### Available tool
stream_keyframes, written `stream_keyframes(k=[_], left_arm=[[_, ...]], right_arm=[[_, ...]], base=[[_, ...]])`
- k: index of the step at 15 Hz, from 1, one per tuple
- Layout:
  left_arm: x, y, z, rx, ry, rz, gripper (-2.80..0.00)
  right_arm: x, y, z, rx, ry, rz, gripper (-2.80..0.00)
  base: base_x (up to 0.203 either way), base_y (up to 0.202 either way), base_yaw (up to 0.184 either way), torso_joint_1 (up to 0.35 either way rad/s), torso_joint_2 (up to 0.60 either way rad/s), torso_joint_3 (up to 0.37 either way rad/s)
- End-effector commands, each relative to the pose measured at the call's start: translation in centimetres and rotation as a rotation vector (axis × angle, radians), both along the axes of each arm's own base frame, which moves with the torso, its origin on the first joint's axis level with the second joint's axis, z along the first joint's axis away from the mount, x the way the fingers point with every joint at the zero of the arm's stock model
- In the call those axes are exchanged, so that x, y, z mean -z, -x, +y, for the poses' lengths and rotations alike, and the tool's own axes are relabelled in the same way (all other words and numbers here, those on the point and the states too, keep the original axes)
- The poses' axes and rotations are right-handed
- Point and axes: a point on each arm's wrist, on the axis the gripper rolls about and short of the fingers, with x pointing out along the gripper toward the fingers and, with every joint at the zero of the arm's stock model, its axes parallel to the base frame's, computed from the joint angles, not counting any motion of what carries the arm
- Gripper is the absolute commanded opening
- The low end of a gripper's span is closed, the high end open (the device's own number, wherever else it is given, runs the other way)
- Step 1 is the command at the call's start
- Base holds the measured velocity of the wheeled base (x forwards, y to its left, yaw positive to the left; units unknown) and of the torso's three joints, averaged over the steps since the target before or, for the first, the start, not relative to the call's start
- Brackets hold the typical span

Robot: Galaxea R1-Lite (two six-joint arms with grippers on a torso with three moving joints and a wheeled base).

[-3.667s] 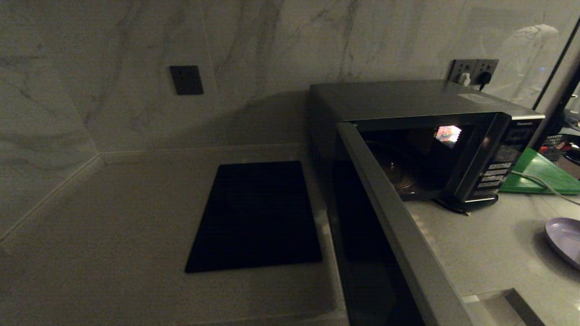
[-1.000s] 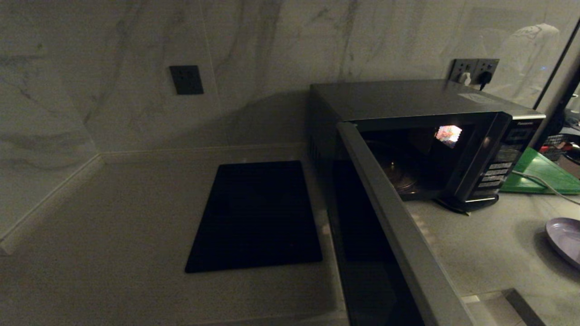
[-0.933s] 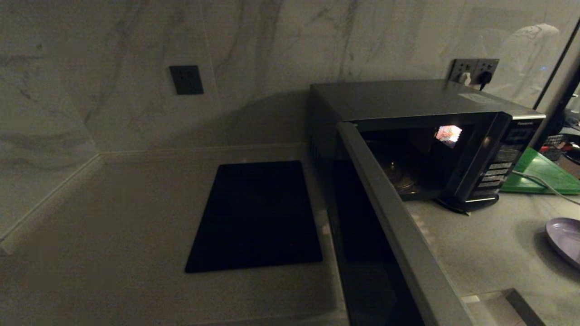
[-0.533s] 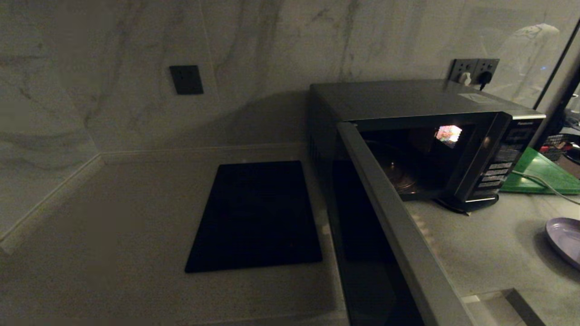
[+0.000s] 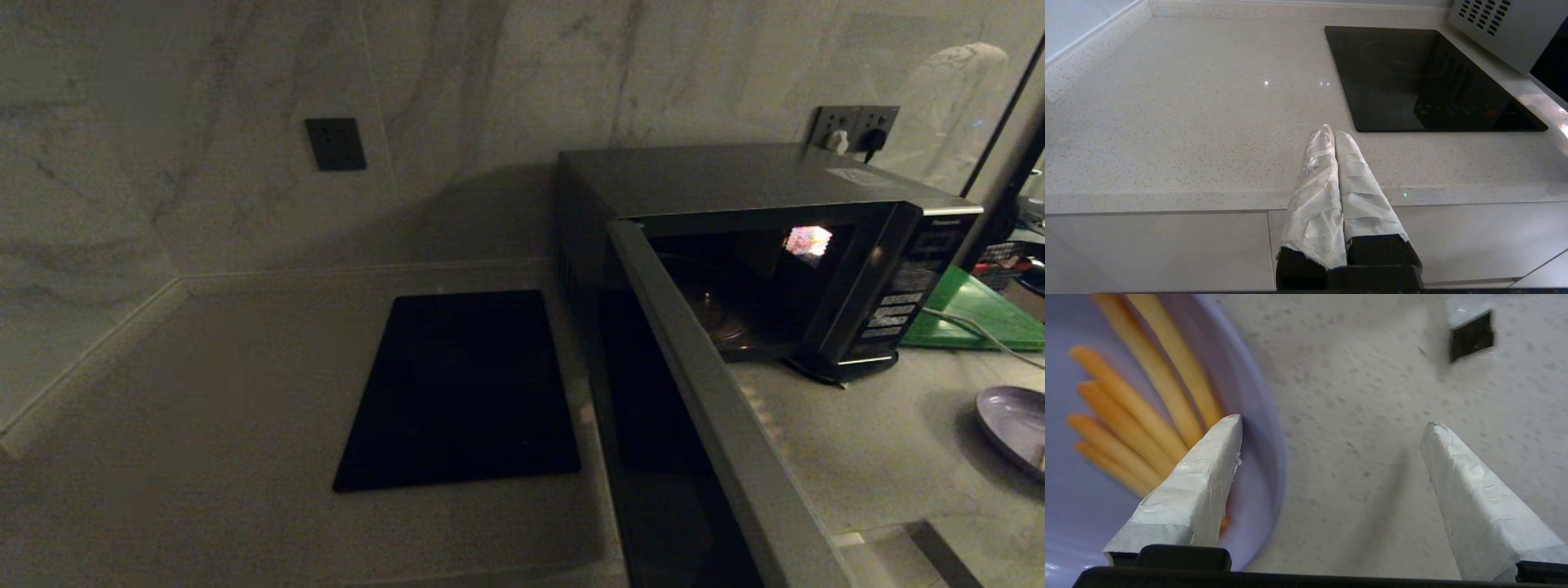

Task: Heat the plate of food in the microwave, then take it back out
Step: Put the plate in the microwave oven

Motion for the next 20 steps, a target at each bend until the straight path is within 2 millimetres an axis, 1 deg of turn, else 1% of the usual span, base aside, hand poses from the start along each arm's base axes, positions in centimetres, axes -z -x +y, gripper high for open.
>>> stream_keyframes(k=[1,8,9,10,20], left_arm=[[0.0,0.0,0.0,-0.001,0.001,0.0,-2.8],[0.0,0.0,0.0,-0.001,0.001,0.0,-2.8],[0.0,0.0,0.0,-0.001,0.001,0.0,-2.8],[0.0,0.0,0.0,-0.001,0.001,0.0,-2.8],[0.0,0.0,0.0,-0.001,0.001,0.0,-2.8]], right_arm=[[0.5,-0.2,-0.1,0.003,-0.01,0.007,0.0],[0.5,-0.2,-0.1,0.004,-0.009,0.007,0.0],[0.4,-0.2,-0.1,0.004,-0.007,0.005,-1.22],[0.3,-0.2,-0.1,0.003,-0.006,0.004,-2.8],[-1.0,0.1,0.2,0.004,0.015,-0.013,-2.8]], base=[[0.0,0.0,0.0,0.0,0.0,0.0],[0.0,0.0,0.0,0.0,0.0,0.0],[0.0,0.0,0.0,0.0,0.0,0.0],[0.0,0.0,0.0,0.0,0.0,0.0],[0.0,0.0,0.0,0.0,0.0,0.0]])
